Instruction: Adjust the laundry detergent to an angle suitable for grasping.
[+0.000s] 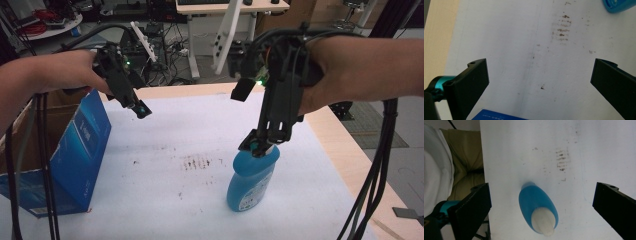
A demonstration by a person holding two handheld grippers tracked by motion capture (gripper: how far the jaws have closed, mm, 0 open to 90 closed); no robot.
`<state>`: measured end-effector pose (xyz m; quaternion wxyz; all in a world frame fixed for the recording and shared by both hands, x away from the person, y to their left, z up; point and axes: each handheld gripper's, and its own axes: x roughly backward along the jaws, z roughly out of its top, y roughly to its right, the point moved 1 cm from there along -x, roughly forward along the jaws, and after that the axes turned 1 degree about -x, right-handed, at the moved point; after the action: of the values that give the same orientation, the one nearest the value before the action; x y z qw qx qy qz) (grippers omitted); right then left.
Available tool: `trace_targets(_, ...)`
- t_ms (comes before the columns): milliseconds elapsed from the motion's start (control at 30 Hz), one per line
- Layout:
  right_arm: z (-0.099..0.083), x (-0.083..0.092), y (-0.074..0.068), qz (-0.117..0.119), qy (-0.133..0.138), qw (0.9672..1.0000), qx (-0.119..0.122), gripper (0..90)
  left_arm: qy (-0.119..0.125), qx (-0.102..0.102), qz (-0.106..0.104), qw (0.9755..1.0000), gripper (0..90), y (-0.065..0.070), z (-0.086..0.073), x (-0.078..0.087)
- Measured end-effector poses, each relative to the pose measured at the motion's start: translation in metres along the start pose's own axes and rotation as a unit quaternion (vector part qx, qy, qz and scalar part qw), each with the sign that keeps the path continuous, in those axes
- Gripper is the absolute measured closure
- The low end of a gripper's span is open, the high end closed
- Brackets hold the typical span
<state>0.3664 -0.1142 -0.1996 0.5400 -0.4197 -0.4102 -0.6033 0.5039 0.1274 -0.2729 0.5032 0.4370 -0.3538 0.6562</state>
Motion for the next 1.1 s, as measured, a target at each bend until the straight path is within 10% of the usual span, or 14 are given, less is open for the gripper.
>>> trace_targets(1100, -0.106, 0.002, -0.005, -0.031, -0.010, 0.9976, -0.061, 1.0, 0.023, 0.044, 0.046, 0.9977, 1.7, 0.029, -0.001, -0.014)
